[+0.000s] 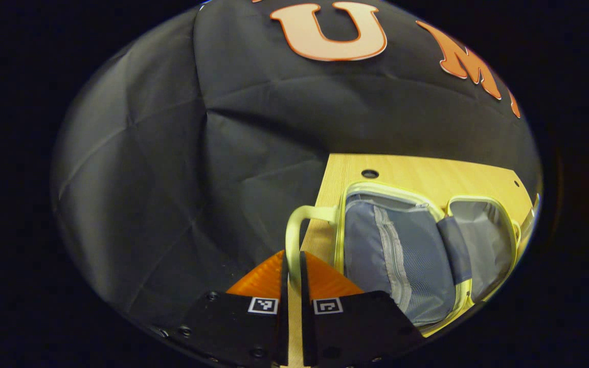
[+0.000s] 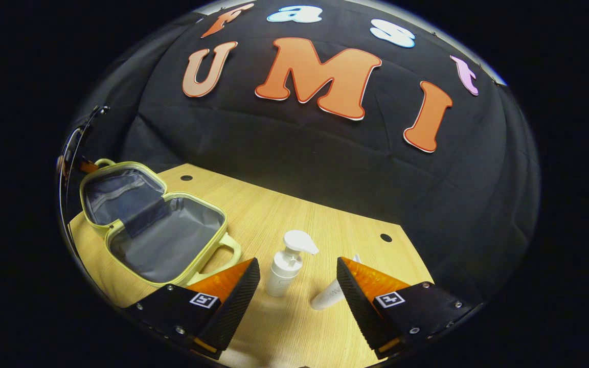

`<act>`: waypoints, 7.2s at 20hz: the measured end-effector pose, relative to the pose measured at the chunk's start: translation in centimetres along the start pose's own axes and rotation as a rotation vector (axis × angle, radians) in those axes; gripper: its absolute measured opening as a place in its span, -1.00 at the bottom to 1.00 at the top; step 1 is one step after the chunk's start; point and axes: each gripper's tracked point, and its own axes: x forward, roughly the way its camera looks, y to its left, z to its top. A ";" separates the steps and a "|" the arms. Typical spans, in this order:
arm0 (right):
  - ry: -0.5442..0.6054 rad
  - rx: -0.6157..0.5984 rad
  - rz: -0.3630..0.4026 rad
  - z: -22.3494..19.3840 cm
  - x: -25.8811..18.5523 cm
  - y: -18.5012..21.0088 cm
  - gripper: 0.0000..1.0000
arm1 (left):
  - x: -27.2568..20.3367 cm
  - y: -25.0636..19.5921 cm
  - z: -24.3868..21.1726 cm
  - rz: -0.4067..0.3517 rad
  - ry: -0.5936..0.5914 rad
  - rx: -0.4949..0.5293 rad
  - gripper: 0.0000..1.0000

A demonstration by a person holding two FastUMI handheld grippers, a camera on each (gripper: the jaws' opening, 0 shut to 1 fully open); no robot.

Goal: First open the suitcase, pack the skin care products into it, and then close the suitcase.

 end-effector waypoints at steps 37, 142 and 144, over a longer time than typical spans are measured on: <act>0.063 0.040 0.036 -7.7 0.7 -7.4 0.92 | -23.9 -49.7 2.9 -0.682 -0.394 0.302 0.99; 0.522 0.322 0.595 -3.6 7.4 24.8 -0.02 | -13.4 -22.9 6.3 -0.289 0.043 -0.012 0.73; 0.560 0.336 0.559 -4.4 8.0 24.9 -0.02 | -13.5 -20.5 6.6 -0.258 0.031 -0.036 0.72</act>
